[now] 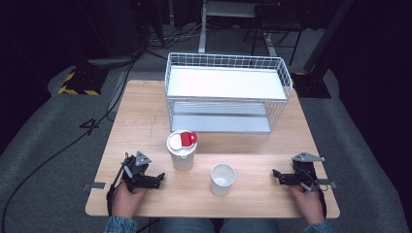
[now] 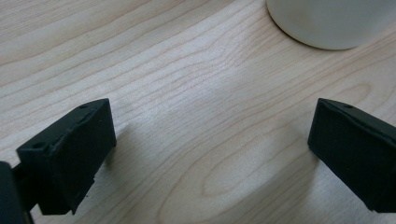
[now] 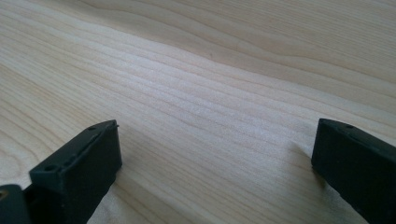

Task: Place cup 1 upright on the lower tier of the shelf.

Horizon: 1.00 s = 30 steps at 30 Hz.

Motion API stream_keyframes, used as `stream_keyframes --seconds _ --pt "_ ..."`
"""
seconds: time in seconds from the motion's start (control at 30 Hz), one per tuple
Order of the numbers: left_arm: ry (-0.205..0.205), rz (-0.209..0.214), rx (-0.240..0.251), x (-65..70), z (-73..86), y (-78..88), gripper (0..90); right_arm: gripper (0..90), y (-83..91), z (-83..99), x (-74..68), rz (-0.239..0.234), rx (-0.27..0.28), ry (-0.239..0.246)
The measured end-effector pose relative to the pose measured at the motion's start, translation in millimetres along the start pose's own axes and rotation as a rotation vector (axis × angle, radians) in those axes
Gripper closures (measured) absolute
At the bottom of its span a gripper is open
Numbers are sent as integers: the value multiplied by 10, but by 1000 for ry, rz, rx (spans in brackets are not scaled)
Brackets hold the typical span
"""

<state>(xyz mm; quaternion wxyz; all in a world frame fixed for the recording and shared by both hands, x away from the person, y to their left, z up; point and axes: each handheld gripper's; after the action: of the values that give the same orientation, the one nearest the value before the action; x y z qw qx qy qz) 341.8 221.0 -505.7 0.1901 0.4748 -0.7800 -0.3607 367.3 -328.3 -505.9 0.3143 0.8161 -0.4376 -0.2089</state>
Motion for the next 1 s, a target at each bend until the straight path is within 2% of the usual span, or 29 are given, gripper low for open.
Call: stream_keyframes --seconds 0.2,0.27,0.33,0.7,0.93,1.0 --pt "7 -11 2 0 -8 -9 26 19 3 1 1 -3 -3 0" --pt "14 -21 2 3 -20 -18 26 19 10 5 14 -18 -5 9" --pt "34 -29 3 16 -27 -27 26 20 18 12 28 -25 -5 18" --pt "34 -30 2 16 -27 -27 26 21 35 29 23 1 -2 -7" --pt "32 -30 2 15 -28 -27 25 53 45 36 26 1 7 -5" --pt "32 -30 2 14 -27 -27 25 79 74 25 21 -21 12 -5"
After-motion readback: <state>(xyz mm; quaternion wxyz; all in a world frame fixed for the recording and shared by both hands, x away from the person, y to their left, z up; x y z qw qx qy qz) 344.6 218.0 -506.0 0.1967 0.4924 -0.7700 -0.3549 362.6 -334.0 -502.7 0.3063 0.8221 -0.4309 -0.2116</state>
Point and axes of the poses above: each handheld gripper's, and its own axes: y roughly backward along the jaws, z roughly out of its underside, x roughly to its right, and after that the axes turned 6 degrees about -z, right-handed
